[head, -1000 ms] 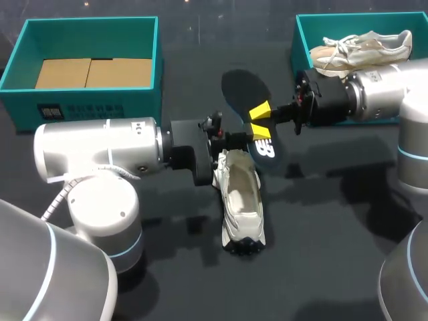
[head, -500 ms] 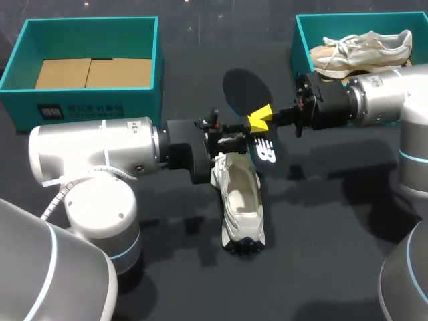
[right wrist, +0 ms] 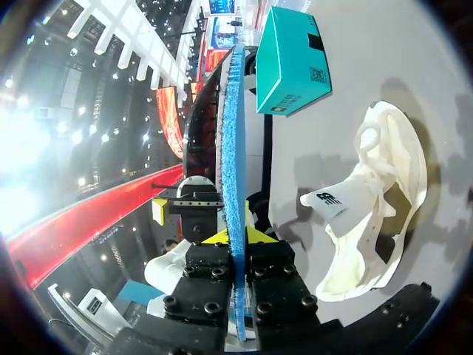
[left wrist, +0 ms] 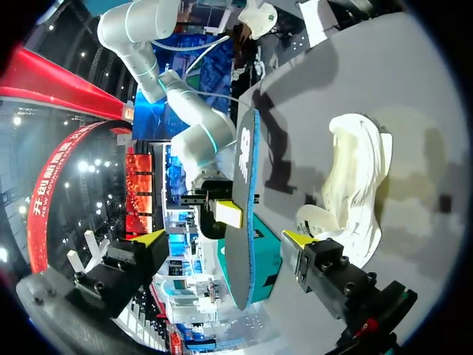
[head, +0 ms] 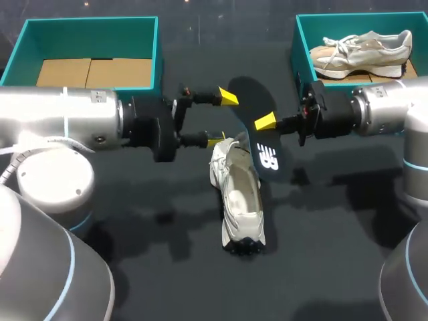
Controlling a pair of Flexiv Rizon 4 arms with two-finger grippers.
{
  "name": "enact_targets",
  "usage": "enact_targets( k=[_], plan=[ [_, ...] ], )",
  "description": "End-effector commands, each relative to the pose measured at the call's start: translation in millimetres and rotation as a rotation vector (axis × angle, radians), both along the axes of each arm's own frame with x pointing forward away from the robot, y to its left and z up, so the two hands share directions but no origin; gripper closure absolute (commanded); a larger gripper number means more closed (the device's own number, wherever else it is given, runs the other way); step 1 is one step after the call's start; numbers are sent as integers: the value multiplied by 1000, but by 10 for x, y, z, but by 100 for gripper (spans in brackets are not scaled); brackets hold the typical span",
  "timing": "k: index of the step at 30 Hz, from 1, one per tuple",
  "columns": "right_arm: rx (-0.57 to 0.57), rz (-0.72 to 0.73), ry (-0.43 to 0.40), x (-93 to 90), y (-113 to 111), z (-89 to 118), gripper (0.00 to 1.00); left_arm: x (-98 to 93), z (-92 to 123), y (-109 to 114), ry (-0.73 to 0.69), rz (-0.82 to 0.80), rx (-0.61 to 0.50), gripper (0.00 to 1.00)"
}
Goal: Take the shoe out of the shoebox, open the shoe tongue, remove and reinsert the insole, then place the shoe into the shoebox
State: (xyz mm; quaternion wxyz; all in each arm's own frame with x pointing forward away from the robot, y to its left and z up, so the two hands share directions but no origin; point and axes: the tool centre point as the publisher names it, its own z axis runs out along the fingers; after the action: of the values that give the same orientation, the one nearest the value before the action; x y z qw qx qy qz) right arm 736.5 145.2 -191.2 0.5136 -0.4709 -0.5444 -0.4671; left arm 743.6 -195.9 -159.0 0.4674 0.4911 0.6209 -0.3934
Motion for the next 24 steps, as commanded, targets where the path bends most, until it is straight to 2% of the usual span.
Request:
enact_targets(
  k=[1,12,18,22,24],
  plan=[
    [-3,-3,0,-12,10,2,100,-21,95,201,21,-25,68,0],
    [-3,-3,0,-12,10,2,100,-21,95,201,21,-25,68,0],
    [-3,-3,0,-12,10,2,100,330,272,326,44,-46,264,0],
    [-3,-3,0,-12,10,2,100,477,465,351,65,-95,387,0],
    [-3,-3,0,-12,10,2,100,514,539,341,37,-92,402,0]
  ],
)
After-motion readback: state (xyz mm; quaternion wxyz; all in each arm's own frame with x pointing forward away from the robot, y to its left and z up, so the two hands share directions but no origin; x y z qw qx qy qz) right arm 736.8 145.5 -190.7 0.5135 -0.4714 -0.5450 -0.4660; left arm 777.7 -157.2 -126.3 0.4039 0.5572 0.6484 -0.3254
